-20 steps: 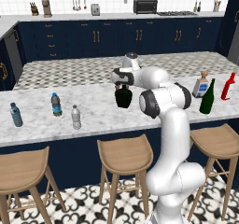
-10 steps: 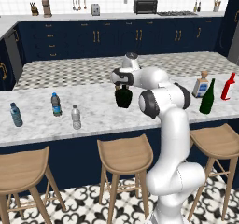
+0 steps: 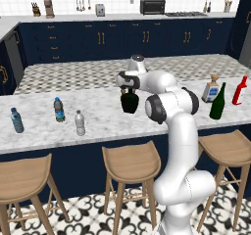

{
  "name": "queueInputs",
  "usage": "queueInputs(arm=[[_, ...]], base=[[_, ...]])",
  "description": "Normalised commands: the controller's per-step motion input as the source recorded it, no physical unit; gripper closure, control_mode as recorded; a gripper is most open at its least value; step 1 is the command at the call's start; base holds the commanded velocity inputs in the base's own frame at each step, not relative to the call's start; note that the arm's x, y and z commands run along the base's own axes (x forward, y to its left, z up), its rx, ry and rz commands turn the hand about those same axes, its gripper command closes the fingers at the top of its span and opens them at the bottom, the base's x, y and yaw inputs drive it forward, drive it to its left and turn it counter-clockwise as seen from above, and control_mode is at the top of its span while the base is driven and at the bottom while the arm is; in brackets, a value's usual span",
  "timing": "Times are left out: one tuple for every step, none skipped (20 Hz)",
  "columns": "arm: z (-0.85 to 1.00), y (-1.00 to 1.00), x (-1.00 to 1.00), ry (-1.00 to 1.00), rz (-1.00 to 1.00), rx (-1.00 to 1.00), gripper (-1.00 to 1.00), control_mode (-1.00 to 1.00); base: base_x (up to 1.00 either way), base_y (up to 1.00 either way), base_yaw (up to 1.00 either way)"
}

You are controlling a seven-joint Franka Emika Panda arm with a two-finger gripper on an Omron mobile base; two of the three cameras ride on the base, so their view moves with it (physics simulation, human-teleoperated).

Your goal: Move the plastic bottles in the middle to the plastics group, and the glass bottles in the middle to the glass group.

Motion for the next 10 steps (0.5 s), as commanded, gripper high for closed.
queueInputs(arm=[[0.0,0.0,0.0,0.0,0.0,0.0,-1.0,-1.0],[0.0,0.0,0.0,0.0,0.0,0.0,1.0,-1.0],[0.0,0.0,0.0,0.0,0.0,0.0,1.0,-1.0],[0.0,0.0,0.0,0.0,0.0,0.0,1.0,-1.0],[0.0,0.0,0.0,0.0,0.0,0.0,1.0,-1.0],[0.0,0.0,0.0,0.0,0.0,0.0,1.0,-1.0],[0.0,0.0,0.0,0.0,0.0,0.0,1.0,-1.0],[0.0,0.0,0.0,0.0,0.0,0.0,1.0,-1.0],[0.0,0.0,0.0,0.0,0.0,0.0,1.0,-1.0],[0.0,0.0,0.0,0.0,0.0,0.0,1.0,-1.0]], base=[[0.0,0.0,0.0],[0.0,0.0,0.0],[0.0,0.0,0.0],[0.0,0.0,0.0],[0.0,0.0,0.0],[0.0,0.0,0.0],[0.0,0.0,0.0],[0.0,0.0,0.0],[0.0,0.0,0.0],[0.0,0.0,0.0]])
